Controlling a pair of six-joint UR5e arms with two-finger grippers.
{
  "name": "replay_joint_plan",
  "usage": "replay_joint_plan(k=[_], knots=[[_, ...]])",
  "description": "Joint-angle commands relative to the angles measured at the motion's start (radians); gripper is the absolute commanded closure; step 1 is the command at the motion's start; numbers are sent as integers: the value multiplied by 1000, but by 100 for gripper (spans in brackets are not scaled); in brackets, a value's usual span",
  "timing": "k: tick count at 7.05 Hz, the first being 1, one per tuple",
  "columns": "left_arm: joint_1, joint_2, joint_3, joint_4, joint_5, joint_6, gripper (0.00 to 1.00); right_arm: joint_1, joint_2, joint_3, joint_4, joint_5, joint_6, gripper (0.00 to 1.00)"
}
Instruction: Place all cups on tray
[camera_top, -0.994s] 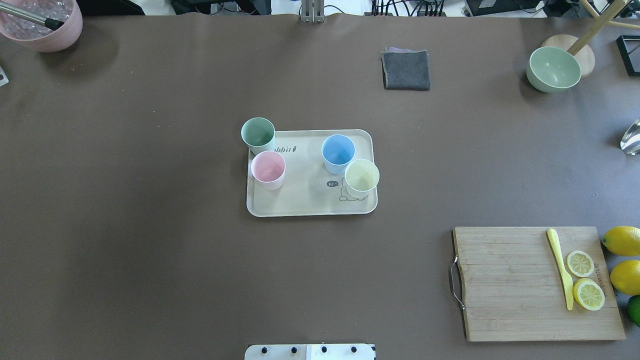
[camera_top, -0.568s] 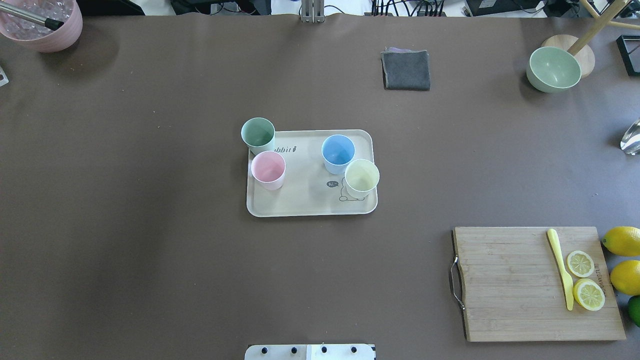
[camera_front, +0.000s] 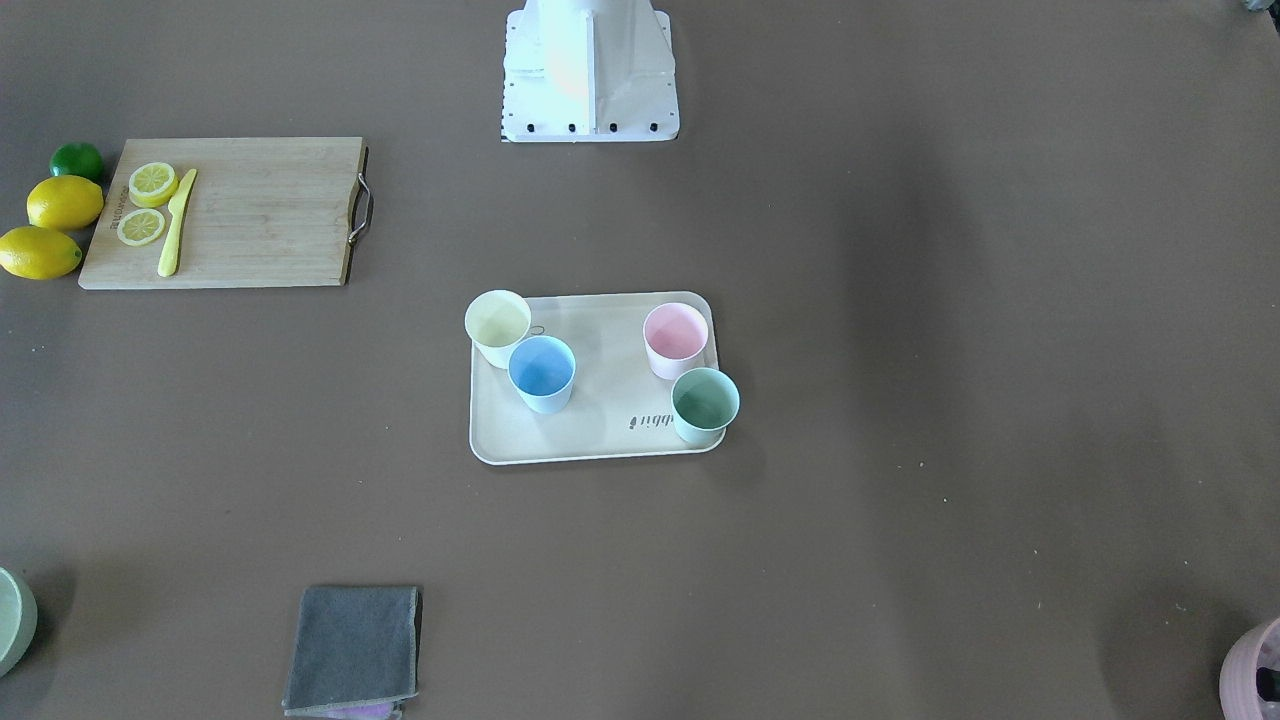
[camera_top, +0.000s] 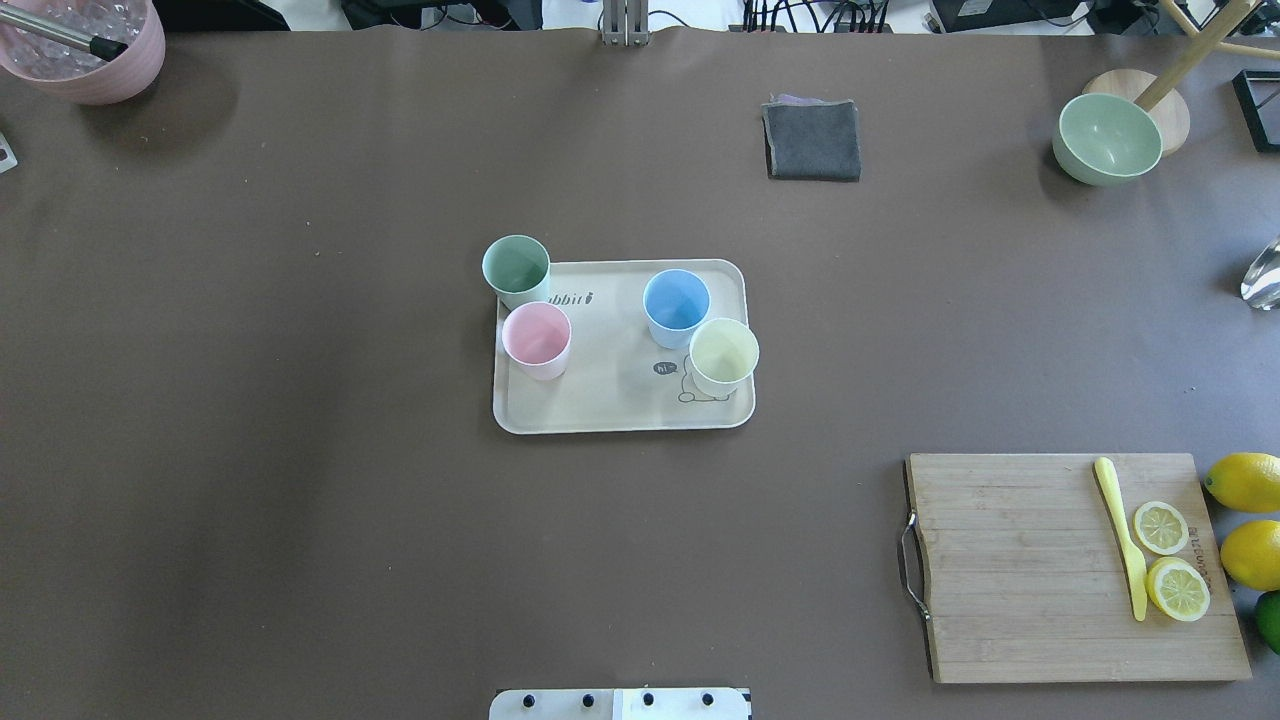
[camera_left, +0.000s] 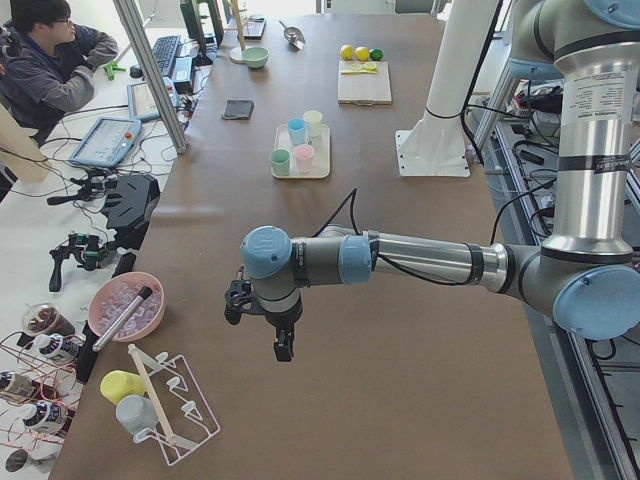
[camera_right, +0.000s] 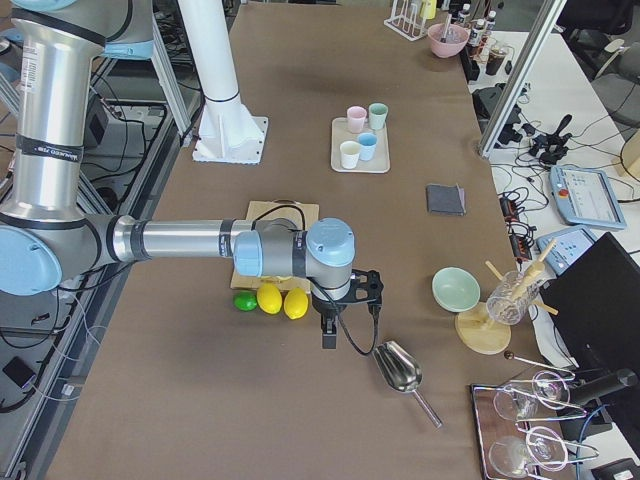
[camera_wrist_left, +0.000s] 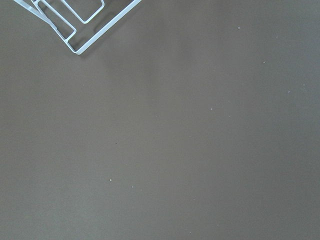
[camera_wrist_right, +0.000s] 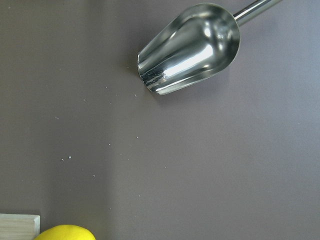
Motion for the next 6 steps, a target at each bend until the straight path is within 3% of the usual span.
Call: replay_joint_plan(k=[1,6], knots=[[-1,20,-19,-3,-9,8,2,0,-1,10,1,1,3,0],[-3,62,-22,-14,-32,9,2,-1,-2,7,1,-1,-4,0]])
